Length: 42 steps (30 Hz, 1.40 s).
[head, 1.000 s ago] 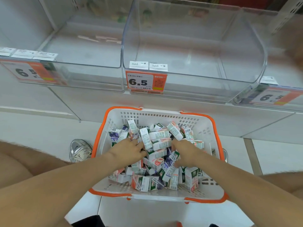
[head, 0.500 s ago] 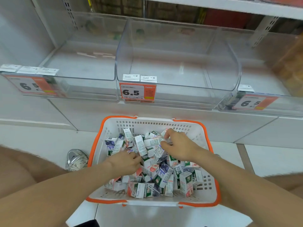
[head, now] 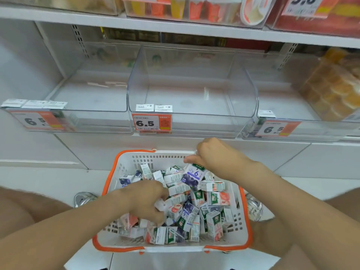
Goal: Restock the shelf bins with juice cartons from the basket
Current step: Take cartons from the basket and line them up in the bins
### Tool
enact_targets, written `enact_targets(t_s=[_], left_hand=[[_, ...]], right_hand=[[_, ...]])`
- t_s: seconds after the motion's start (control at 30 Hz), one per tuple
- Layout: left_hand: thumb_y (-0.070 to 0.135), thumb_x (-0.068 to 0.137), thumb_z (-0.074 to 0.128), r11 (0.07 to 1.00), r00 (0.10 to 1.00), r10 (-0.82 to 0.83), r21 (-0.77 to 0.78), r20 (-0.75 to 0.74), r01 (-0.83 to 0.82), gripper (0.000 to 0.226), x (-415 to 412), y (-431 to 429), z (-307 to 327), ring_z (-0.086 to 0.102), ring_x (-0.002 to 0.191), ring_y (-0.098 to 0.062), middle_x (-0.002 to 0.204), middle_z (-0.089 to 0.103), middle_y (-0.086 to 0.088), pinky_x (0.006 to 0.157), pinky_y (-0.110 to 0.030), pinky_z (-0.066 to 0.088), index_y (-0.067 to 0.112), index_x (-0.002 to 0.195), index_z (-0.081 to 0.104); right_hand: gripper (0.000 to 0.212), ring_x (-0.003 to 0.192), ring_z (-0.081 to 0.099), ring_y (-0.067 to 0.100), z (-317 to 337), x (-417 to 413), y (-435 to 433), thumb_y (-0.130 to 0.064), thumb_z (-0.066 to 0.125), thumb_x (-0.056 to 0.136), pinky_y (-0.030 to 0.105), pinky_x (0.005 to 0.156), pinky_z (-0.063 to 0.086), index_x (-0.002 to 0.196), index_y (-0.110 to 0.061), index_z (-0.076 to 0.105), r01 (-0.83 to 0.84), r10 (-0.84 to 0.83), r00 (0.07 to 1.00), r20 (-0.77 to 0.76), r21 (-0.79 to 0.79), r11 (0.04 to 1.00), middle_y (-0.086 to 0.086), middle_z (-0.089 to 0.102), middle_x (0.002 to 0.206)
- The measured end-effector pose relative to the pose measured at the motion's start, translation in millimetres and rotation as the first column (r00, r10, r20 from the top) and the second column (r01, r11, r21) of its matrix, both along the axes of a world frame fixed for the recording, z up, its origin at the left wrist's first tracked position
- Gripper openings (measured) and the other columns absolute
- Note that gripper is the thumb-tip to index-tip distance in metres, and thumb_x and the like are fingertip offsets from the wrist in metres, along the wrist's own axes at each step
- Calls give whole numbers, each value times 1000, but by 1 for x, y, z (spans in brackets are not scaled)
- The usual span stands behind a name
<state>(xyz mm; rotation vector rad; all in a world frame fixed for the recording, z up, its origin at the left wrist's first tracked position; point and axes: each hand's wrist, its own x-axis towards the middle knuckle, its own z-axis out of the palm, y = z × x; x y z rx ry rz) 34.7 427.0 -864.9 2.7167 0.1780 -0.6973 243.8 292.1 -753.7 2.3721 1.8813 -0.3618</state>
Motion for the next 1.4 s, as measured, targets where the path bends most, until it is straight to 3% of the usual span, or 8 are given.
enact_targets(t_s=[0.07,0.27,0.57,0.7,0.93,1.03,1.23,1.4], left_hand=[[55,79,69,980,983,161,-136,91,-148,45,7,2,27,59,73,-10,83,64,4,66,-35,53,29,115,66],[57,96,63,951,885,289,-214,366,-222,31,36,7,92,51,63,-7,73,59,6,59,-25,39,29,109,66],[64,100,52,846,664,492,-489,564,-212,40,72,-11,159,70,78,-16,89,69,3,68,-46,61,26,97,63],[52,99,59,794,560,580,-562,591,-230,31,90,-24,171,69,60,-18,81,73,5,51,-45,59,21,96,65],[57,95,66,778,437,611,-602,660,-179,26,148,-52,196,73,77,-18,86,75,6,68,-48,63,31,95,66],[52,97,66,799,361,599,-565,715,-206,22,180,-66,206,64,71,-7,84,72,11,66,-24,54,30,97,67],[48,98,67,764,296,645,-587,704,-268,20,219,-80,195,59,75,3,88,69,15,59,-8,39,28,101,67],[48,99,66,743,286,669,-603,686,-290,21,225,-76,182,63,79,1,89,72,16,61,-8,42,27,99,69]], right_hand=[[55,78,63,34,9,7,-3,-64,47,102,46,73,57,71,-19,42,-32,34,999,42,-53,998,9,61,81],[54,90,62,32,27,17,-21,-72,51,95,47,80,54,81,-19,51,-21,23,999,-42,48,999,6,62,93],[51,92,59,27,94,25,-36,-63,40,104,45,78,51,99,-18,63,-12,-17,995,99,288,957,4,58,93],[46,101,60,20,118,46,-49,-60,67,92,35,78,42,119,-23,68,164,-129,986,-106,460,872,0,70,110],[31,103,64,23,140,102,-84,-46,65,100,38,86,48,118,-21,69,353,-331,930,-162,645,678,0,73,110],[33,115,64,26,137,140,-106,-38,63,102,41,97,49,127,-16,67,387,-417,895,-157,737,554,5,72,123],[38,122,60,33,98,203,-124,-29,67,100,41,101,47,137,-19,64,495,-490,858,-151,498,712,10,63,133],[40,108,64,14,74,218,-106,-37,76,94,31,98,48,131,-22,72,434,-382,898,-218,312,845,-2,71,131]])
